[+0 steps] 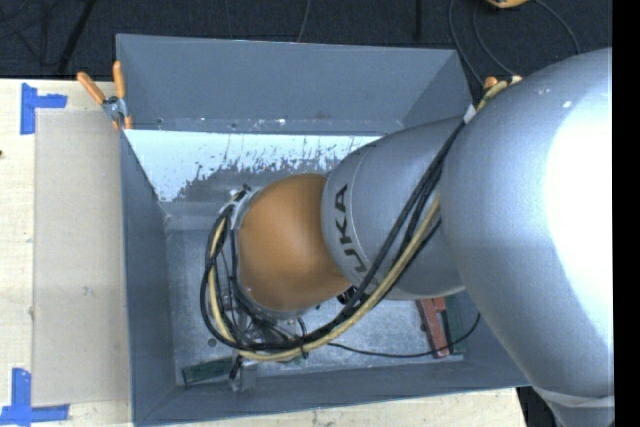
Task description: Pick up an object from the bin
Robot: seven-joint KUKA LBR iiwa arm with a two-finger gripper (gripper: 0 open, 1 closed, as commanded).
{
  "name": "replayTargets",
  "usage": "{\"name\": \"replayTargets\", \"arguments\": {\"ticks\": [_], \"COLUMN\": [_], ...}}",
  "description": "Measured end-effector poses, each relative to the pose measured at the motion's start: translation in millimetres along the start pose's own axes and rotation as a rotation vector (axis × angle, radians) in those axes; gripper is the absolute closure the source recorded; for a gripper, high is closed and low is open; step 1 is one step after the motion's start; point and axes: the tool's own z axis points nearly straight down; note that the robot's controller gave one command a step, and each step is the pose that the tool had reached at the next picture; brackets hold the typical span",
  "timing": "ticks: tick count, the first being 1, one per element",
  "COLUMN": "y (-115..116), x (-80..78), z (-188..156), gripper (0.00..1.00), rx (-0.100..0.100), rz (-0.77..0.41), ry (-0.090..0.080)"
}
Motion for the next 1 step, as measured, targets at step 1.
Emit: {"name": "replayTargets", "arguments": {"ticks": [1], "y": [12.7], "x": [-0.4], "z": [-25.4], "gripper": [0.00], "rx": [-0.001], "rz": [-0.164], "ry": [-0.005]}}
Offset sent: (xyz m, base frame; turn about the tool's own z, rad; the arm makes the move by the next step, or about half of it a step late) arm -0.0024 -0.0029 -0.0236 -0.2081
